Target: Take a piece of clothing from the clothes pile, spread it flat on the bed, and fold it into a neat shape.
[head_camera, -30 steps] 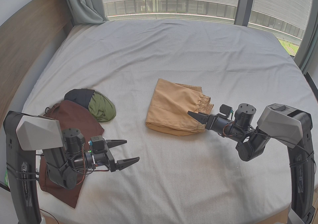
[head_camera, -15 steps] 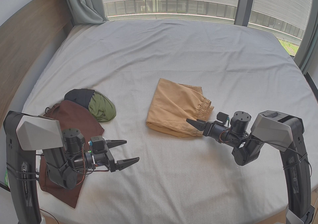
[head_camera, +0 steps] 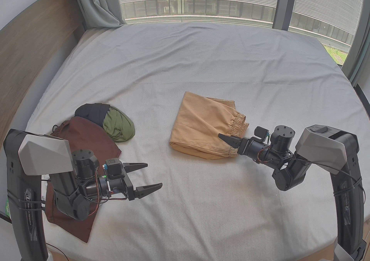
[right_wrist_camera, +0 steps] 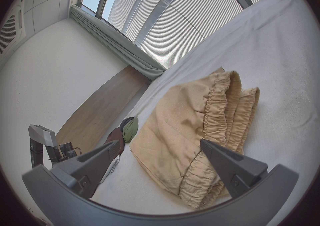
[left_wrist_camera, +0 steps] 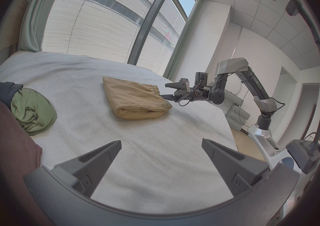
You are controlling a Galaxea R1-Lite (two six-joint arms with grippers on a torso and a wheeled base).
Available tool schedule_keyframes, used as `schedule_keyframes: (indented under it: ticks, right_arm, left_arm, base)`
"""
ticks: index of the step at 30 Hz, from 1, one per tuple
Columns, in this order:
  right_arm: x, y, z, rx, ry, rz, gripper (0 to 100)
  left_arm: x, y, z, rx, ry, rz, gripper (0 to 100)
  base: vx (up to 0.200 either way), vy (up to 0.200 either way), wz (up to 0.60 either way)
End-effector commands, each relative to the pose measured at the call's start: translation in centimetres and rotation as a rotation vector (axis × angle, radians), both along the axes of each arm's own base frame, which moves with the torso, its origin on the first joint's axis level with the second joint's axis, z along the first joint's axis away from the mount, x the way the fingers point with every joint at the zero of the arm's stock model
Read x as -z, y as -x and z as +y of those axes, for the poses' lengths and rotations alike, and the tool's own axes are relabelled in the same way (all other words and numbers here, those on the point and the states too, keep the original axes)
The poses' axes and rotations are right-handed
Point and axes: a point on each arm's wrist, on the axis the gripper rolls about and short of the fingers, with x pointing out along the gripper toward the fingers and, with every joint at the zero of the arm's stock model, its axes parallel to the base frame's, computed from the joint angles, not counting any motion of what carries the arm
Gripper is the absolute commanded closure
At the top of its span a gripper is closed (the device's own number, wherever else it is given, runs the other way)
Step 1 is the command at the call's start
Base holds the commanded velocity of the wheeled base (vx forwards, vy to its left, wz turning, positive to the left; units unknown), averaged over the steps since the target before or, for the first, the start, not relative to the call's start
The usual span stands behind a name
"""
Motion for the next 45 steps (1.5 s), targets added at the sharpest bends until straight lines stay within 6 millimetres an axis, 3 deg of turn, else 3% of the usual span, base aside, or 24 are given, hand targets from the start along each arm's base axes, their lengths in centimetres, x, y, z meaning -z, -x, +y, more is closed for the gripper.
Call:
schedule_keyframes:
  ticks: [1,2,3,7,15,21,25,32,45]
  right_arm:
    - [-2.8,0.7,0.0,-0.006,-0.013,-0.047,0]
    - [-2.8,0.7,0.0,-0.006,-0.013,-0.047,0]
    - [-4.8,1.5,-0.1,-0.009,-0.02,-0.074,0]
    - [-6.7,2.9,-0.3,-0.012,-0.025,-0.088,0]
    - [-6.6,3.7,-0.6,-0.011,-0.025,-0.088,0]
    - [-7.9,5.4,-1.0,-0.011,-0.005,-0.134,0]
    - [-9.1,7.4,-1.5,-0.013,0.064,-0.193,0]
    - [-10.4,12.9,-2.6,0.032,0.218,-0.256,0]
    - [-13.1,18.8,-5.6,0.149,0.356,-0.376,0]
  left_arm:
    - [-0.3,0.0,0.0,0.001,0.002,-0.008,0]
    - [-0.3,0.0,0.0,0.001,0.002,-0.008,0]
    - [-0.4,0.1,-0.1,0.004,0.002,-0.011,0]
    - [-0.7,0.2,-0.2,0.006,0.004,-0.017,0]
    - [-0.9,0.3,-0.2,0.009,0.004,-0.021,0]
    - [-2.9,1.1,-0.7,0.027,0.014,-0.06,0]
    - [-4.2,2.0,-1.2,0.048,0.022,-0.08,0]
    - [-6.0,4.5,-1.9,0.092,0.026,-0.096,0]
    - [-9.9,9.3,-1.0,0.116,0.035,-0.178,0]
  base:
    - [0.0,0.0,0.0]
    - [0.0,0.0,0.0]
    - [0.0,0.0,0.0]
    - [0.0,0.0,0.0]
    - [0.0,0.0,0.0]
    - [0.0,0.0,0.0]
    - [0.0,0.0,0.0]
    - [0.0,0.0,0.0]
    - [0.0,0.0,0.0]
